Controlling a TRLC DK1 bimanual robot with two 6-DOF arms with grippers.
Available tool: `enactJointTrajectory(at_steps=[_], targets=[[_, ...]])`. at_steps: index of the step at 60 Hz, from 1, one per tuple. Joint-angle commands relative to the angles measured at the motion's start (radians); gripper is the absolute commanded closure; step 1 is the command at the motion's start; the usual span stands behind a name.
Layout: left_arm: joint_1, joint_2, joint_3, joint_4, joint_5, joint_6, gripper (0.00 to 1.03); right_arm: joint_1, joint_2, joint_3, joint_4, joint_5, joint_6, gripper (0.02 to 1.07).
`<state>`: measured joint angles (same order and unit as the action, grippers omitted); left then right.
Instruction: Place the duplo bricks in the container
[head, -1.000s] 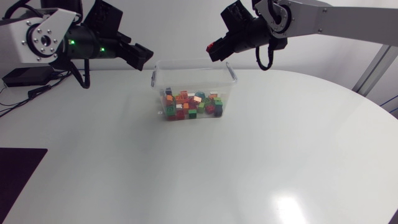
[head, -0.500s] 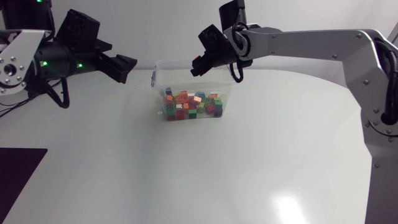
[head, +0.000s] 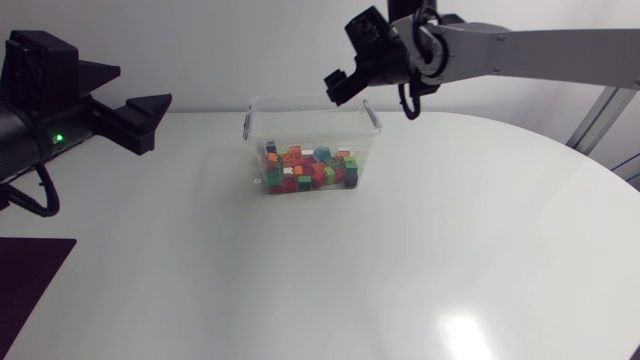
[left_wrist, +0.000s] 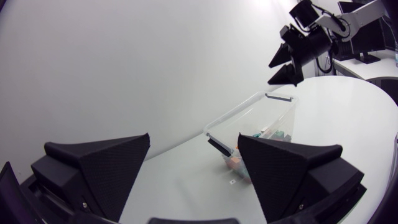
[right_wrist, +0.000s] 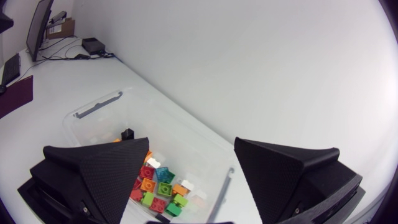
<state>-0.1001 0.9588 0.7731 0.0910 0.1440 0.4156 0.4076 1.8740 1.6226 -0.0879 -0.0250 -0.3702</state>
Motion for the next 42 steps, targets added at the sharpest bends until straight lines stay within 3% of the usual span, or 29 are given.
enactJointTrajectory(at_steps=[1, 19, 42], targets=[[0.028, -0.054, -0.064, 0.038, -0.009, -0.003, 0.05, -0.021, -0.110, -0.096, 0.034, 0.030, -0.010, 0.06], [0.077, -0.190, -0.196, 0.102, -0.012, -0.041, 0.05, -0.089, -0.404, -0.423, 0.154, 0.125, -0.009, 0.06], [0.083, -0.322, -0.294, 0.098, -0.038, -0.075, 0.05, -0.211, -0.707, -0.704, 0.192, 0.145, -0.015, 0.06]])
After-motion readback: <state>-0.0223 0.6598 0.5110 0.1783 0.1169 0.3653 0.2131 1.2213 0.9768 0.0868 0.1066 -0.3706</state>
